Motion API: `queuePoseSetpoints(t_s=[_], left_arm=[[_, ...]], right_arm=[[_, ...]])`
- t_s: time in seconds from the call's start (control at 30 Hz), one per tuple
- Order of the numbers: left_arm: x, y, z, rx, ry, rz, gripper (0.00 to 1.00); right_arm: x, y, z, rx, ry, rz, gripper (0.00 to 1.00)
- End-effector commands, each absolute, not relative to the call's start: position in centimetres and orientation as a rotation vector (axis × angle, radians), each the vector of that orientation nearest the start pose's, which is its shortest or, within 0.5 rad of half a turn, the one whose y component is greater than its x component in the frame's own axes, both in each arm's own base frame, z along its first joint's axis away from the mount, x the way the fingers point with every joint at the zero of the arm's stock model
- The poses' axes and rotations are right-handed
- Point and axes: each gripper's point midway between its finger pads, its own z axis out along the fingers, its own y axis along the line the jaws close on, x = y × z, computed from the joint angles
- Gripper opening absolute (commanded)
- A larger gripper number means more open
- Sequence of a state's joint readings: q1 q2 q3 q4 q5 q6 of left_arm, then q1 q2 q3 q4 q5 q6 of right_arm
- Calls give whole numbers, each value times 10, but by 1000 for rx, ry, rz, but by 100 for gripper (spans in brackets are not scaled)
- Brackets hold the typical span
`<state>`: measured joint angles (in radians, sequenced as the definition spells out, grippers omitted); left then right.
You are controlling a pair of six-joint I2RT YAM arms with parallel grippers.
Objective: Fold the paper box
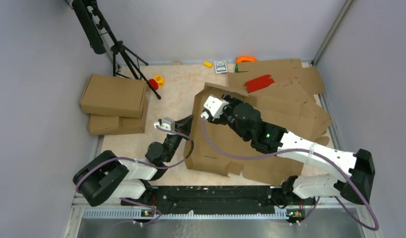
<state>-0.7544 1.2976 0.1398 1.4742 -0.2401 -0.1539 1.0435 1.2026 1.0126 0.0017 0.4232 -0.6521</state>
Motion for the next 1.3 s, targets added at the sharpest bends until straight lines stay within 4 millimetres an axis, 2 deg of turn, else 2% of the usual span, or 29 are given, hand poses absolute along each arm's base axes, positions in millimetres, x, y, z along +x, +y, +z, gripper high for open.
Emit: queuePoseSetpoints(t_s=[0.0, 0.03, 0.1, 0.17, 0.23, 0.3, 0.37, 0.43, 0.5, 0.57, 0.67, 0.77, 0.93, 1.03, 1.1, 1.17, 1.2, 1.27], left_arm=[[265, -209, 237, 133, 1152, -710, 0], [264, -209, 238, 133, 1149, -711, 0], [266, -209, 236, 122, 1164, -714, 0], [271, -211, 234, 111, 1196, -709, 0], [276, -218, 226, 138, 1267, -695, 0], [282, -221, 211, 136, 1379, -672, 0], [296, -212, 193, 18, 1548, -600, 0], [302, -207, 177, 4, 1686, -505, 0], [303, -202, 167, 24, 1751, -435, 0], [306, -198, 162, -1, 1787, -407, 0], [309, -198, 154, -11, 1837, -387, 0], [315, -191, 142, -40, 1895, -329, 0], [324, -159, 126, -136, 1968, -191, 0], [326, -136, 123, -212, 1967, -148, 0], [328, -123, 124, -251, 1953, -153, 0], [329, -122, 125, -256, 1946, -173, 0], [329, -124, 124, -246, 1948, -186, 0], [330, -132, 124, -217, 1956, -220, 0]], right_arm=[[280, 280, 330, -902, 1462, -23, 70], [280, 275, 327, -878, 1512, -5, 78], [283, 266, 329, -759, 1620, 88, 87], [285, 255, 319, -661, 1767, 192, 89], [287, 243, 298, -569, 1922, 260, 89], [292, 214, 272, -424, 2068, 188, 89], [296, 181, 241, -274, 2208, 135, 89], [299, 148, 214, -80, 2313, 175, 89], [300, 118, 202, 133, 2319, 290, 89], [304, 82, 194, 330, 2261, 313, 88], [305, 35, 177, 539, 2226, 192, 90], [303, 5, 150, 728, 2252, 88, 91], [300, -26, 127, 780, 2262, -122, 91], [298, -34, 113, 776, 2274, -187, 91], [296, -37, 96, 776, 2316, -210, 91], [296, -35, 80, 776, 2359, -194, 92], [298, -27, 73, 749, 2388, -145, 92], [305, -4, 63, 656, 2434, 71, 90]])
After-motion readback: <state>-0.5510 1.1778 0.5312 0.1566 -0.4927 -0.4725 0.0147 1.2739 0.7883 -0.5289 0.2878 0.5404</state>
